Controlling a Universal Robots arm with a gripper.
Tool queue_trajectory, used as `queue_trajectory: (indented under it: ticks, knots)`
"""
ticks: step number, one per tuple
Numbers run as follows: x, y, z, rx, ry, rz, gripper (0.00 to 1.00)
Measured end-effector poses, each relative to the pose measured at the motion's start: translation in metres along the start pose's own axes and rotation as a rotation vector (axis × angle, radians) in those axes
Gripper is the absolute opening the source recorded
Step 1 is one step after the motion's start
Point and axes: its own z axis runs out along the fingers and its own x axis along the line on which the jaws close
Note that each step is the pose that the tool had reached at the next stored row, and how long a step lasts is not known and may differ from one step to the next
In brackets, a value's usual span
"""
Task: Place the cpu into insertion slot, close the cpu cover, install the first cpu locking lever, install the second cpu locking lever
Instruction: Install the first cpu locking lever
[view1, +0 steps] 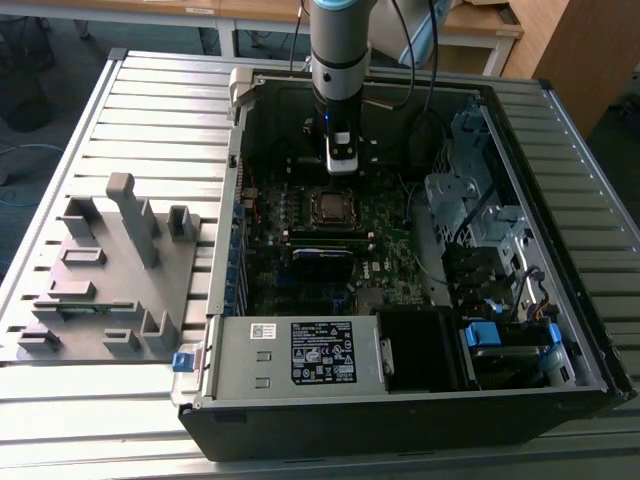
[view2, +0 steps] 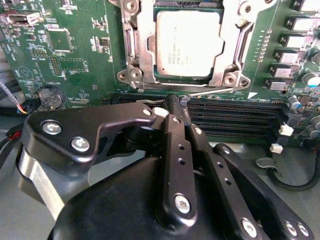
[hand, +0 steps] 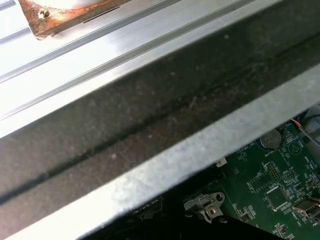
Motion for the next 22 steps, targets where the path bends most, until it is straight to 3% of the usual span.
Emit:
queue_trajectory:
  ticks: [11, 22]
  knots:
    - [0.0020, 0.0031, 0.0029, -0.0024, -0.0013, 0.000, 0.10]
    - [0.0020, 0.0033, 0.0004, -0.0007, -0.0016, 0.000, 0.10]
